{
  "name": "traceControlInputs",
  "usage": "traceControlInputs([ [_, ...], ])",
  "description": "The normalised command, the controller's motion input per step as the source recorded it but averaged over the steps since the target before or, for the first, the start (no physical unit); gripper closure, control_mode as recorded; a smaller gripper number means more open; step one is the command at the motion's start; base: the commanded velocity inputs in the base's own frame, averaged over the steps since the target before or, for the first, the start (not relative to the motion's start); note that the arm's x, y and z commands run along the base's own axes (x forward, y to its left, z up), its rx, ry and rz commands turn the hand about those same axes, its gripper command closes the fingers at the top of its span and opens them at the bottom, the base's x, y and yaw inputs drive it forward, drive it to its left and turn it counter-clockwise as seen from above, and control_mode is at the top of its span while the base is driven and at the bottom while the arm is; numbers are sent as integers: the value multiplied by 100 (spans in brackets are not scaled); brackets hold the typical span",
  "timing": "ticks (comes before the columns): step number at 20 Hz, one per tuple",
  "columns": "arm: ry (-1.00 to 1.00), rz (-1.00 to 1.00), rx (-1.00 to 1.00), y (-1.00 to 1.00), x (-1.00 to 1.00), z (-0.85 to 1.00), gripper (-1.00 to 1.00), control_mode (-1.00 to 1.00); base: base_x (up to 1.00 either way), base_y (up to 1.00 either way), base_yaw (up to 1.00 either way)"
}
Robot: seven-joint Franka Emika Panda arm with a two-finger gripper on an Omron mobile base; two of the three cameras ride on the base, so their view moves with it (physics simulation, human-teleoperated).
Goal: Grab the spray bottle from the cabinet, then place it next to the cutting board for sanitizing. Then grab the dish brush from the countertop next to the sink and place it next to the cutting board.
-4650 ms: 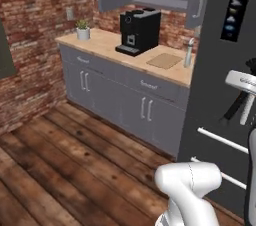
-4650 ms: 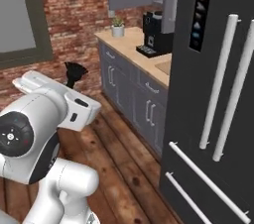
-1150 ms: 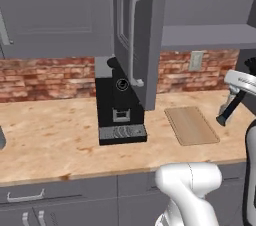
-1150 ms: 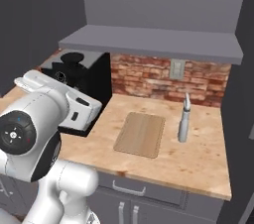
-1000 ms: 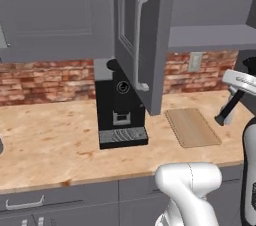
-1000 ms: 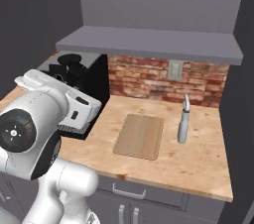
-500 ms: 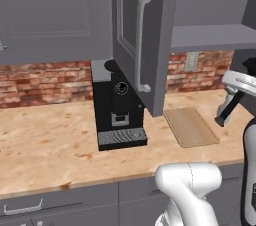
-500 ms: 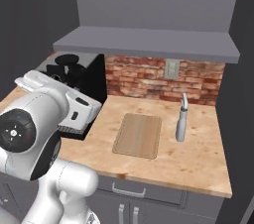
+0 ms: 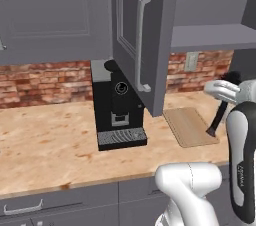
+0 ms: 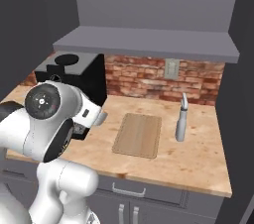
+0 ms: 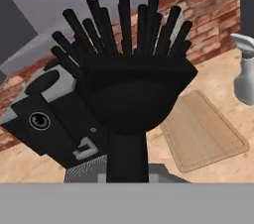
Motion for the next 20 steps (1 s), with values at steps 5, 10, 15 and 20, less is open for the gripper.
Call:
traceControlInputs([
  [5,28,7,-1,-4,70,-76,100,-100,0,0,0],
  [10,19,27,0,-10,53,-63,100,-100,0,0,0],
  [15,18,32,0,0,57,-72,100,-100,0,0,0],
  [20,22,26,0,0,62,-69,100,-100,0,0,0],
])
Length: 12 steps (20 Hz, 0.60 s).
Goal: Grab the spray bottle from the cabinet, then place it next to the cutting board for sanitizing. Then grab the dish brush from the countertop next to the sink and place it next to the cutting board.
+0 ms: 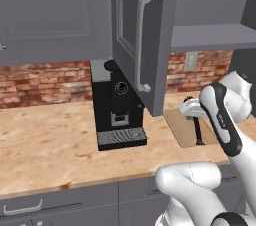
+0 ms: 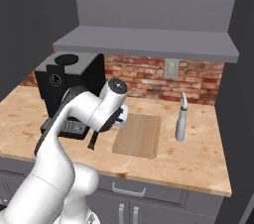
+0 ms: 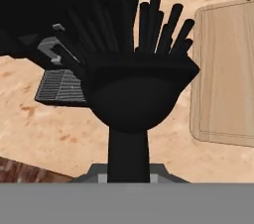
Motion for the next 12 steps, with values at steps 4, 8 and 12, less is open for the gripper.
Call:
traceControlInputs([
  [4,9,18,0,0,56,-66,100,-100,0,0,0],
  [8,0,9,0,0,49,-53,100,-100,0,0,0],
  [12,0,3,0,6,47,-44,100,-100,0,0,0],
])
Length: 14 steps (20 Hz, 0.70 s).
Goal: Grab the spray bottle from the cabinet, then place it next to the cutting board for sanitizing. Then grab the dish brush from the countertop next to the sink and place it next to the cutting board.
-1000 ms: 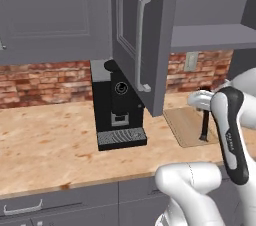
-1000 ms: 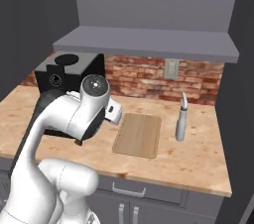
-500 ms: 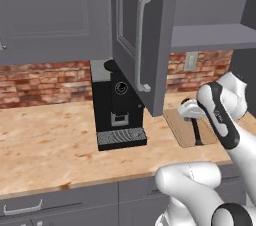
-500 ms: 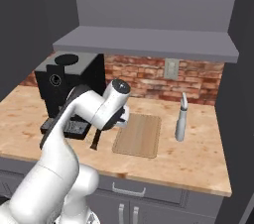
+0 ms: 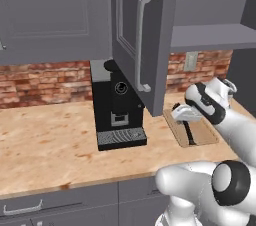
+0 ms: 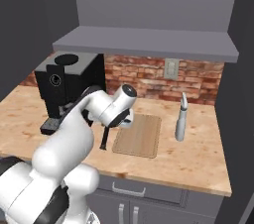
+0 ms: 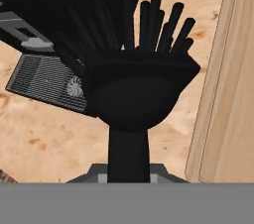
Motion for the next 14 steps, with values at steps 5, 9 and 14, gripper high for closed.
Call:
traceControlInputs([
  [5,0,0,0,18,53,-40,100,-100,0,0,0],
  [9,0,0,0,11,57,-41,100,-100,0,0,0],
  [14,0,0,0,0,51,-46,100,-100,0,0,0],
])
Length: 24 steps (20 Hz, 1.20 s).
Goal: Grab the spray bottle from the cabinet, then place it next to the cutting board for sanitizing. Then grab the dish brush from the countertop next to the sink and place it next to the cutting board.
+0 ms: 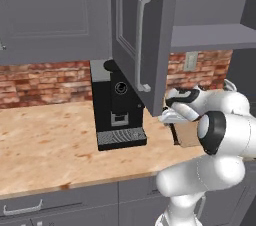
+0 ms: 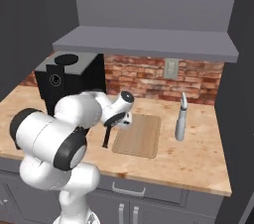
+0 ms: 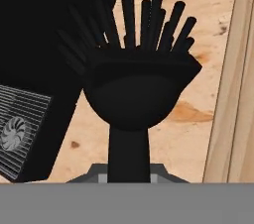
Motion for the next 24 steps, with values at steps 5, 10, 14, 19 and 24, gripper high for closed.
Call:
traceControlInputs([
  [5,1,0,0,0,41,-53,100,-100,0,0,0],
  [10,1,0,0,0,41,-51,100,-100,0,0,0],
  [14,1,0,0,1,42,-55,-100,-100,0,0,0],
  [19,0,0,0,1,25,-33,-100,-100,0,0,0],
  [24,0,0,0,0,3,-3,-100,-100,0,0,0],
])
